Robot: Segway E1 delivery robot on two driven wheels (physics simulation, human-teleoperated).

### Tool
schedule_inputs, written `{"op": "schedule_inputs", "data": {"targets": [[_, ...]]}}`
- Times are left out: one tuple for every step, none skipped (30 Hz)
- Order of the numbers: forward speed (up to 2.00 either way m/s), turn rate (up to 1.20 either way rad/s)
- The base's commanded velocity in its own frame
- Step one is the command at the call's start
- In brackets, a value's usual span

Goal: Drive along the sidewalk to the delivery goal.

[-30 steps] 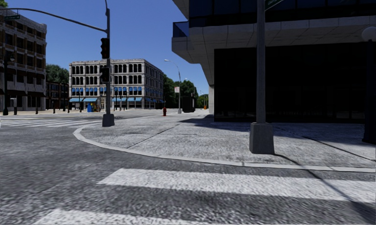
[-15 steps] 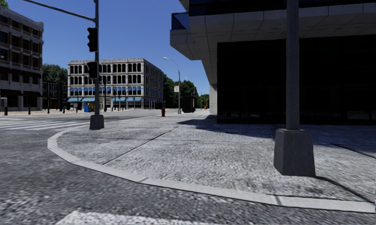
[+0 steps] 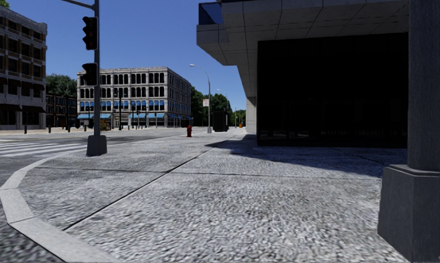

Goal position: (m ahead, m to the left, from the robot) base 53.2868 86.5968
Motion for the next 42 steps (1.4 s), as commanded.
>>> {"op": "schedule_inputs", "data": {"targets": [[1.59, 0.00], [1.59, 0.00], [1.59, 0.00], [1.59, 0.00], [1.59, 0.00], [1.60, 0.00], [1.61, 0.00], [1.62, 0.00], [1.62, 0.00], [1.62, 0.00], [1.62, 0.00], [1.62, 0.00], [1.62, 0.00], [1.62, 0.00], [1.62, 0.00], [1.62, 0.00], [1.62, 0.00], [1.62, 0.00], [1.62, 0.00], [1.63, 0.00], [1.63, 0.00], [1.63, 0.00], [1.63, 0.00], [1.63, 0.00], [1.63, 0.00], [1.63, 0.00], [1.63, 0.00], [1.63, 0.00], [1.63, 0.00], [1.63, 0.00], [1.63, 0.00], [1.63, 0.00], [1.63, 0.00], [1.63, 0.00], [1.63, 0.00], [1.63, 0.00], [1.63, 0.00], [1.63, 0.00], [1.63, 0.00], [1.63, 0.00], [1.64, 0.00], [1.64, 0.00]]}}
